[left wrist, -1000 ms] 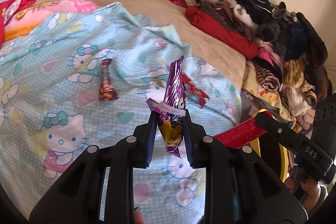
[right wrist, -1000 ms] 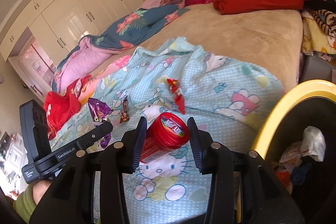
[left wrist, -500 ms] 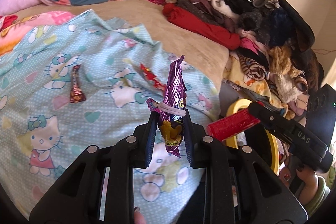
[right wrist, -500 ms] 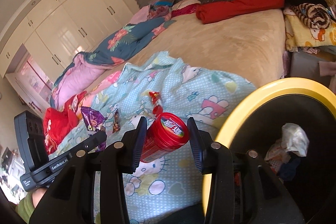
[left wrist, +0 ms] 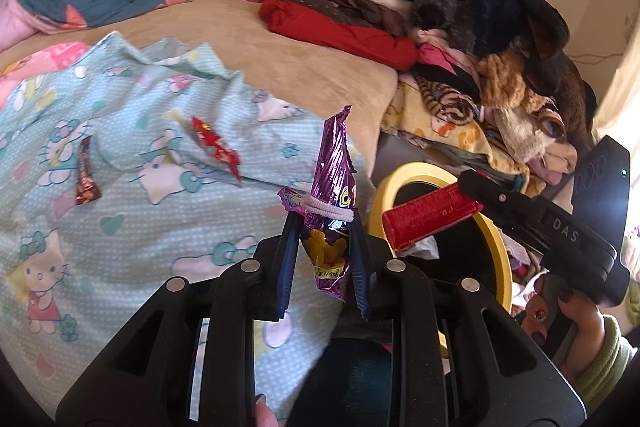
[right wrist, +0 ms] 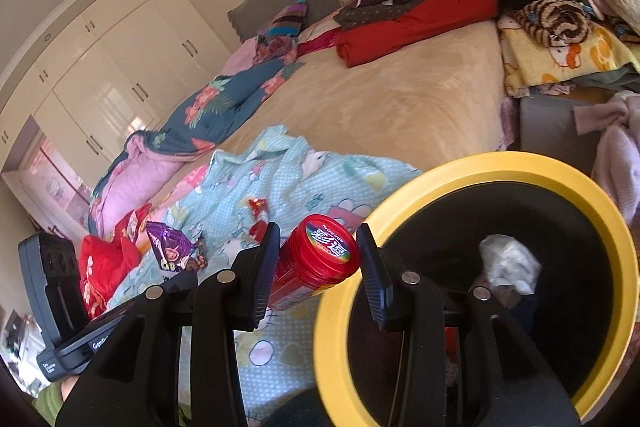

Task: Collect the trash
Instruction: 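Carry the purple wrapper and red bottle over the yellow-rimmed bin, then open both grippers to drop the wrapper and bottle into the bin, then move both tools back over the chocolate bar and red snack packet, then grasp the brown chocolate bar with the left gripper while the right grasps the red snack packet, then carry the chocolate bar and red snack packet over the bin, then open both grippers to drop the chocolate bar and packet into the bin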

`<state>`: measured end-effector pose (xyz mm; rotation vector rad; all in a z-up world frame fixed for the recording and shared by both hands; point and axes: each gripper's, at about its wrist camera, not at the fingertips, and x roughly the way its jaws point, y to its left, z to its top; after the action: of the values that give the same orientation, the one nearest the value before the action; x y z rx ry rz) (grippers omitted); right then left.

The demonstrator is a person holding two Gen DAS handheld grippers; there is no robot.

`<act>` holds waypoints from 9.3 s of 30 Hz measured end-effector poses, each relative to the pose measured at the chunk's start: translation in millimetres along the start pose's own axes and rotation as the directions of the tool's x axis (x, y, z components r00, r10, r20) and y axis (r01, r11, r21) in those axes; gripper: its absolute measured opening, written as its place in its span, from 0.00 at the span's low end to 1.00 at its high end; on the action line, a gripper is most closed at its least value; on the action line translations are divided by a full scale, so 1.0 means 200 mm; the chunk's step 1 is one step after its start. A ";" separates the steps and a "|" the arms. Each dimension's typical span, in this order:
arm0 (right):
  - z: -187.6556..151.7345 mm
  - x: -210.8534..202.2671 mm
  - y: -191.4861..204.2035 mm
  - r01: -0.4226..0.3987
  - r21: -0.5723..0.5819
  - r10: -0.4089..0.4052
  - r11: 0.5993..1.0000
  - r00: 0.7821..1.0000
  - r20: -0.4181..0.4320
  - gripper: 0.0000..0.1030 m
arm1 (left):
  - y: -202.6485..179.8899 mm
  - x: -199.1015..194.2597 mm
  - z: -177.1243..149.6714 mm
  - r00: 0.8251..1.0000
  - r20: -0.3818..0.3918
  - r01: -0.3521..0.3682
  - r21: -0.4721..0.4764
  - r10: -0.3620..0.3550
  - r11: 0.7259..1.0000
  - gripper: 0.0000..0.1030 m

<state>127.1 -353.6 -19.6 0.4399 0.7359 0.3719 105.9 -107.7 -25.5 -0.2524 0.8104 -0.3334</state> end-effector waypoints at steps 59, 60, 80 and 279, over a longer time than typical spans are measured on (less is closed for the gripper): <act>0.03 -0.35 -0.65 0.265 0.157 -0.285 0.951 0.951 0.121 0.38 | -0.65 0.43 -0.24 0.953 -0.271 0.202 0.233 -0.136 0.951 0.19; 0.03 -0.35 -0.65 0.265 0.158 -0.284 0.951 0.951 0.119 0.38 | -0.64 0.43 -0.24 0.953 -0.273 0.201 0.231 -0.135 0.952 0.24; 0.03 -0.31 -0.32 0.239 -0.021 -0.233 0.971 0.960 0.155 0.63 | -0.36 0.18 -0.06 0.999 -0.019 0.042 0.135 -0.039 0.990 0.89; -0.22 -0.47 -0.23 0.241 -0.018 -0.241 0.970 0.970 0.027 0.78 | -0.41 0.20 -0.10 0.996 -0.081 0.052 0.178 -0.038 0.983 0.83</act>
<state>39.4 -425.8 -18.9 0.3293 0.7509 0.1455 101.3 -199.7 -36.8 -0.0886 0.8455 -0.4586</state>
